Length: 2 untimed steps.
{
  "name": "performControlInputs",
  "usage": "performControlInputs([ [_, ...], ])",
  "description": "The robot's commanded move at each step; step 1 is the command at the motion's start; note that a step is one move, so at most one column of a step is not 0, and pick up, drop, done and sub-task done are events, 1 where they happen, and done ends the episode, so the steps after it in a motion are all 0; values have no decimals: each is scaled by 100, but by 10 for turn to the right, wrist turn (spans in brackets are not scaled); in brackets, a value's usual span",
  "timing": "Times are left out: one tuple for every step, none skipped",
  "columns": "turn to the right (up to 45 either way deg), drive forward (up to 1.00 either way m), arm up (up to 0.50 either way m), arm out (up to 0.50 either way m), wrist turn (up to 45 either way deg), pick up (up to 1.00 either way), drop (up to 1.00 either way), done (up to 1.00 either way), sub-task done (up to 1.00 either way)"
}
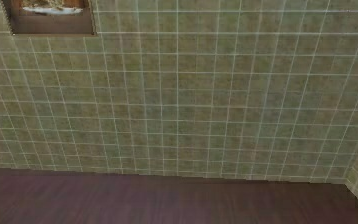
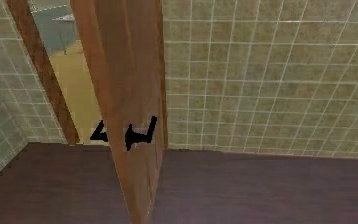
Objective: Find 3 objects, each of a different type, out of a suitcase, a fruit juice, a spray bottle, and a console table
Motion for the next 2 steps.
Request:
performControlInputs([
  [-60,0,0,0,0,0,0,0,0],
  [0,55,0,0,0,0,0,0,0],
])
